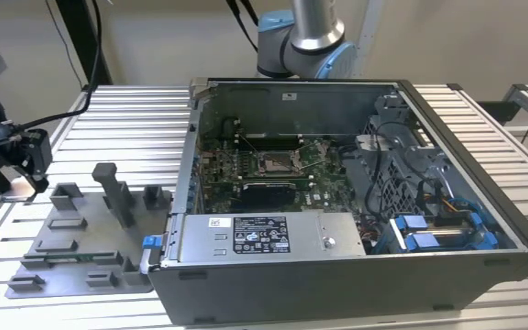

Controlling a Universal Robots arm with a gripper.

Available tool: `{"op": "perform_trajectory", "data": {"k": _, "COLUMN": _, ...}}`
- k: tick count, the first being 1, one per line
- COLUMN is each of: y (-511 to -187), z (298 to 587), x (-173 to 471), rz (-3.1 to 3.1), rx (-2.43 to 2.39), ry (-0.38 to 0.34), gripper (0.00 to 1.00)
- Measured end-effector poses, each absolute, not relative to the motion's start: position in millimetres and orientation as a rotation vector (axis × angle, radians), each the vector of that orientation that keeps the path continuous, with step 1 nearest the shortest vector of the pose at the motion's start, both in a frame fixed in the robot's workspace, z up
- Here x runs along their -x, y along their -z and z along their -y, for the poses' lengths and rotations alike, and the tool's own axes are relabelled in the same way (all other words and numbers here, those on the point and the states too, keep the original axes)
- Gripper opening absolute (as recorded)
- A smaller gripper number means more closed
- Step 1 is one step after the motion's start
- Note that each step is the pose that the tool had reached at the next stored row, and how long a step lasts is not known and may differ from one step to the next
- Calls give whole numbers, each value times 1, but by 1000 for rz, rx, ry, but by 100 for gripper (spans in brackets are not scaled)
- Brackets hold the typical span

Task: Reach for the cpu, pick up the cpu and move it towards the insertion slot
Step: 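Pick up the cpu and move it towards the insertion slot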

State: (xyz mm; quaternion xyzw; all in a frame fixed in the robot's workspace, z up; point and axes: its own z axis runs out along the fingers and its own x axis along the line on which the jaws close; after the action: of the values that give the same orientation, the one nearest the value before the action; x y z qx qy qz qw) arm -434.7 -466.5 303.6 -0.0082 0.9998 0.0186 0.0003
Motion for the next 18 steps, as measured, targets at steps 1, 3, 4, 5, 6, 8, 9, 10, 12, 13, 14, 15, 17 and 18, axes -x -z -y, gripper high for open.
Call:
{"op": "perform_trajectory", "data": {"k": 1, "y": -306, "z": 467, "x": 435, "rz": -3140, "rx": 26, "ry": -58, "gripper": 0}}
{"op": "perform_trajectory", "data": {"k": 3, "y": -312, "z": 467, "x": 435, "rz": -3140, "rx": 26, "ry": -59, "gripper": 0}}
{"op": "perform_trajectory", "data": {"k": 4, "y": -314, "z": 467, "x": 435, "rz": -3140, "rx": 26, "ry": -59, "gripper": 0}}
{"op": "perform_trajectory", "data": {"k": 5, "y": -317, "z": 467, "x": 435, "rz": -3140, "rx": 26, "ry": -59, "gripper": 0}}
{"op": "perform_trajectory", "data": {"k": 6, "y": -320, "z": 467, "x": 435, "rz": -3140, "rx": 26, "ry": -58, "gripper": 0}}
{"op": "perform_trajectory", "data": {"k": 8, "y": -326, "z": 467, "x": 435, "rz": -3140, "rx": 26, "ry": -59, "gripper": 0}}
{"op": "perform_trajectory", "data": {"k": 9, "y": -329, "z": 467, "x": 435, "rz": -3140, "rx": 26, "ry": -59, "gripper": 0}}
{"op": "perform_trajectory", "data": {"k": 10, "y": -332, "z": 467, "x": 436, "rz": -3140, "rx": 26, "ry": -58, "gripper": 0}}
{"op": "perform_trajectory", "data": {"k": 12, "y": -337, "z": 467, "x": 436, "rz": -3140, "rx": 26, "ry": -59, "gripper": 0}}
{"op": "perform_trajectory", "data": {"k": 13, "y": -340, "z": 467, "x": 436, "rz": -3140, "rx": 26, "ry": -59, "gripper": 0}}
{"op": "perform_trajectory", "data": {"k": 14, "y": -343, "z": 467, "x": 436, "rz": -3140, "rx": 26, "ry": -58, "gripper": 0}}
{"op": "perform_trajectory", "data": {"k": 15, "y": -346, "z": 467, "x": 436, "rz": -3140, "rx": 26, "ry": -58, "gripper": 0}}
{"op": "perform_trajectory", "data": {"k": 17, "y": -352, "z": 467, "x": 436, "rz": -3140, "rx": 26, "ry": -58, "gripper": 0}}
{"op": "perform_trajectory", "data": {"k": 18, "y": -354, "z": 466, "x": 436, "rz": -3140, "rx": 26, "ry": -58, "gripper": 0}}
